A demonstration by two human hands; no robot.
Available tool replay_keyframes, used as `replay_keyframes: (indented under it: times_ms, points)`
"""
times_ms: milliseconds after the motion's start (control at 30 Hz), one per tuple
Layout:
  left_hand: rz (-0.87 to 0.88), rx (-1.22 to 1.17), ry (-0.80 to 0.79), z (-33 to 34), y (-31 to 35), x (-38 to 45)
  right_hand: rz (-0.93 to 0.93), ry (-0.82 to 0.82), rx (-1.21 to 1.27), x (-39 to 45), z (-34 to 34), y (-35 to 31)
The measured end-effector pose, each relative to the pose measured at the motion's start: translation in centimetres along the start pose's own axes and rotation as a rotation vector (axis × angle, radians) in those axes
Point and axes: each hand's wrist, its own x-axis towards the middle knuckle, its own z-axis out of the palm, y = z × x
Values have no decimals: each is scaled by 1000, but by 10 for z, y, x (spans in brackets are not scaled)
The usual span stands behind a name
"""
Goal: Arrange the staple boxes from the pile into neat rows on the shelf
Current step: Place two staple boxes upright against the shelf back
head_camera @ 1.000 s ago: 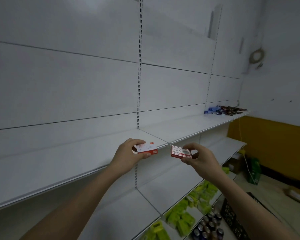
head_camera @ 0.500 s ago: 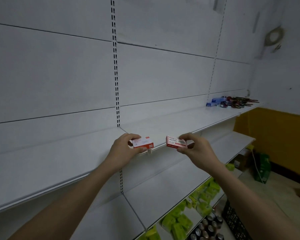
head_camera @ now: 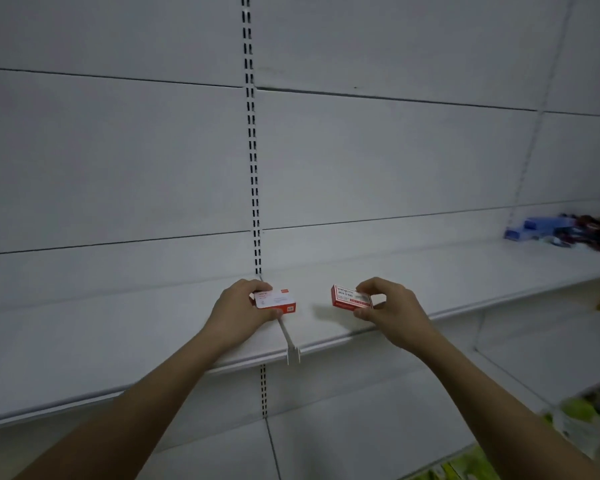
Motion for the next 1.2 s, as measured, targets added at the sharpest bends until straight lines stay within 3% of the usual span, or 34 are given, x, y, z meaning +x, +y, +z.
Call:
replay_keyframes:
  times_ms: [300, 667, 833, 967, 1200]
  points:
    - [-81, 140, 29, 36, -21, 101, -84, -96, -135, 124, 10, 50]
    - [-213, 190, 54, 85, -32, 159, -115, -233, -255, 233, 5, 108]
    - [-145, 166, 126, 93, -42, 154, -147, -285, -207, 256, 7, 138]
    - [-71, 239, 158, 94, -44, 155, -223, -222, -177, 262, 13, 157]
    - [-74, 332, 202, 97, -42, 155, -245, -252, -116, 267, 16, 162]
